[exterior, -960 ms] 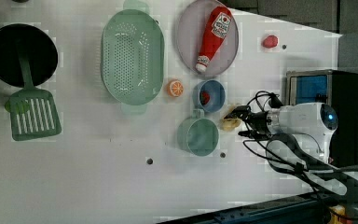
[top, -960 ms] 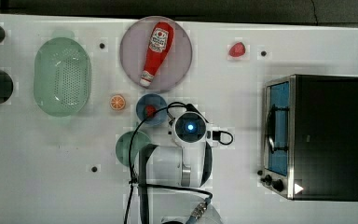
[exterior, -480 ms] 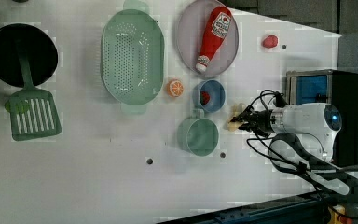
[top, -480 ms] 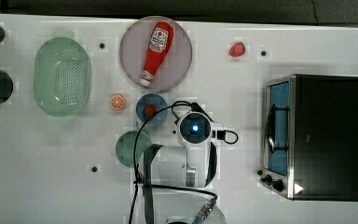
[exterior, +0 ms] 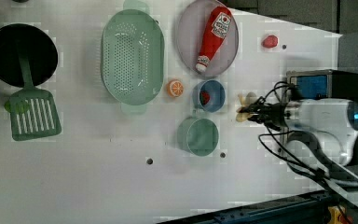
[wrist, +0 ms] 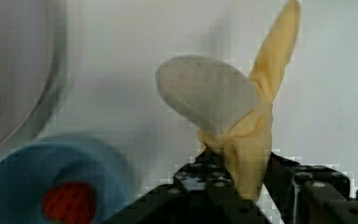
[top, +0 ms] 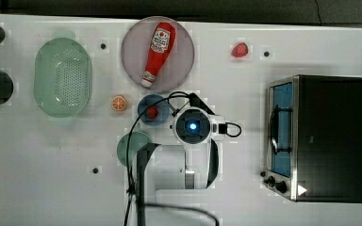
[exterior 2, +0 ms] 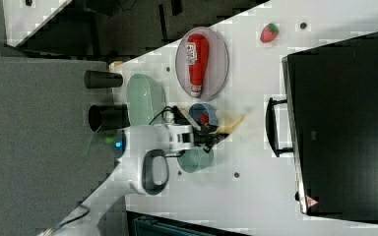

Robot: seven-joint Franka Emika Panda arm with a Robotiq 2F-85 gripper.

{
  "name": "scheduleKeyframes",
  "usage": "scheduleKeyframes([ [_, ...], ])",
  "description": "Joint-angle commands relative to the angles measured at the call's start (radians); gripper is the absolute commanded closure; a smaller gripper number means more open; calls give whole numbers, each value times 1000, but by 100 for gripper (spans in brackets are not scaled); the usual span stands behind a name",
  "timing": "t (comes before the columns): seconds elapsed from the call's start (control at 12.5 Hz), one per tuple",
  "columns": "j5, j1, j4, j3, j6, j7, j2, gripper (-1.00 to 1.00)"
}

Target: Pick banana from table and place on oven.

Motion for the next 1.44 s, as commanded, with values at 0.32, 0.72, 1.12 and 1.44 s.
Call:
scheduleKeyframes([
  [0.32, 23, -6, 174, -2, -480, 27, -389, 47],
  [0.72, 23, -10, 433, -34, -829, 25, -402, 47],
  [1.12, 22, -24, 540, -178, -830, -60, -324, 47],
  [1.44, 7, -34, 541, -331, -802, -257, -257, 47],
])
